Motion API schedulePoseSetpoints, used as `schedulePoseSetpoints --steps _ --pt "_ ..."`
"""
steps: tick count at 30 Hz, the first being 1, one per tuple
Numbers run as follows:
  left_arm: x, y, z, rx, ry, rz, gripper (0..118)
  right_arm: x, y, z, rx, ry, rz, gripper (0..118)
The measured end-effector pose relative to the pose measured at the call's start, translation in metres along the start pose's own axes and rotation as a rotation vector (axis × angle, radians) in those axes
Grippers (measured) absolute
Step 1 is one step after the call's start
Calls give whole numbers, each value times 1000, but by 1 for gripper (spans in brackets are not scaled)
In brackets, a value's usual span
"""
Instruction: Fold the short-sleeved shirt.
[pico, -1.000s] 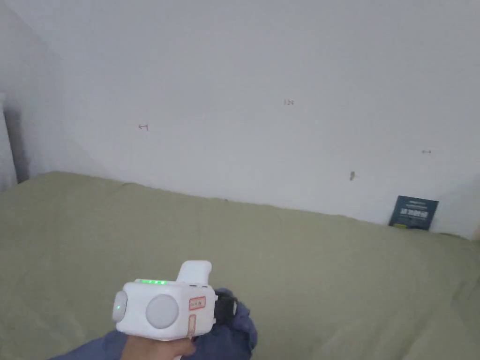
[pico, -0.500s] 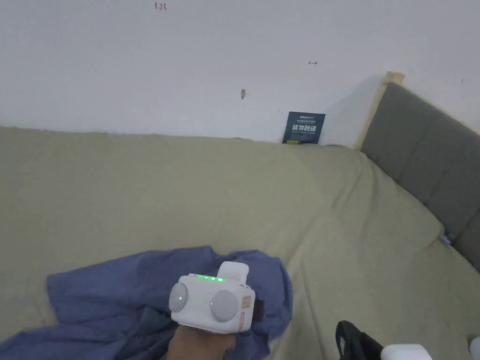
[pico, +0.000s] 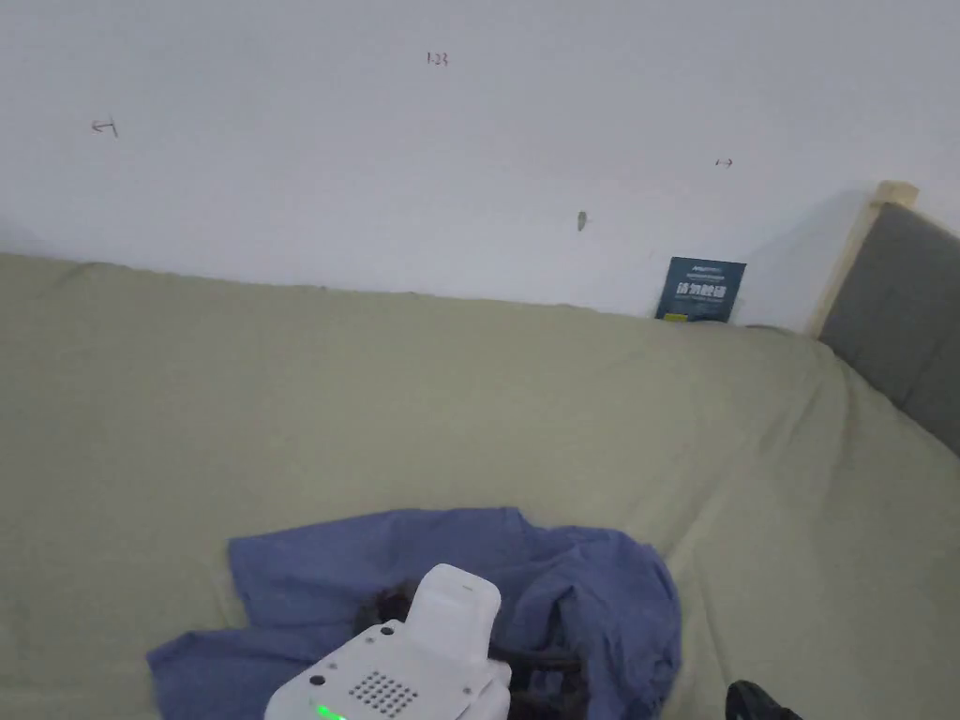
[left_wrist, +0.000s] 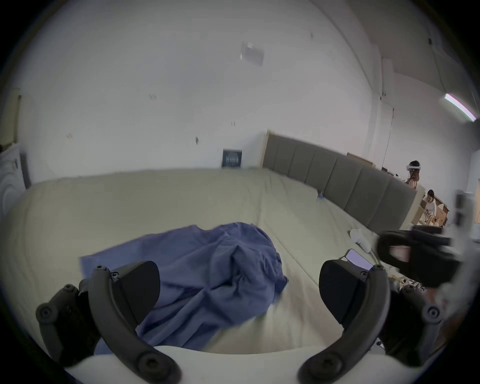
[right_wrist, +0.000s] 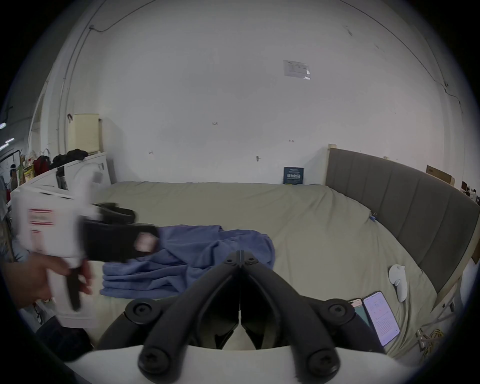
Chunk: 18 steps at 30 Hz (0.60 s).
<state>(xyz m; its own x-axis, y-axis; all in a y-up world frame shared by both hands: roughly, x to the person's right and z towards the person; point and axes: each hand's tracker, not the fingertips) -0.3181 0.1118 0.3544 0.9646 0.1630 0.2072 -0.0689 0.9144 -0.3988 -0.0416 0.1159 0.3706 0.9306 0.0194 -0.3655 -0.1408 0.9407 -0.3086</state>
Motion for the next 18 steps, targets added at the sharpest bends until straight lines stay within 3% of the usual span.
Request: schedulePoseSetpoints --steps 5,9,10,11,12,13,14,16,18 --pt "-35 -32 113 -73 83 52 118 -41 -8 19 17 77 -23 0" --pt "-67 -60 149 -121 170 81 118 -68 -17 28 7 125 -33 0" --pt "-72 -64 155 -136 196 83 111 -74 -18 29 5 123 -26 0" --pt "-78 -66 159 -124 223 78 71 -78 -18 30 5 123 -18 0" --pt "-83 -67 160 -124 264 60 17 -81 -17 32 4 125 -15 0" --pt "-90 -68 157 -138 328 31 0 -83 -17 32 3 127 -16 0" --pt "-95 -71 155 -185 394 -4 0 -84 -16 32 2 127 -16 0" --pt "-126 -74 151 -205 307 67 0 -85 -13 32 2 129 -14 0" --pt "-155 -69 124 -240 327 87 0 -84 -11 31 0 131 -3 0"
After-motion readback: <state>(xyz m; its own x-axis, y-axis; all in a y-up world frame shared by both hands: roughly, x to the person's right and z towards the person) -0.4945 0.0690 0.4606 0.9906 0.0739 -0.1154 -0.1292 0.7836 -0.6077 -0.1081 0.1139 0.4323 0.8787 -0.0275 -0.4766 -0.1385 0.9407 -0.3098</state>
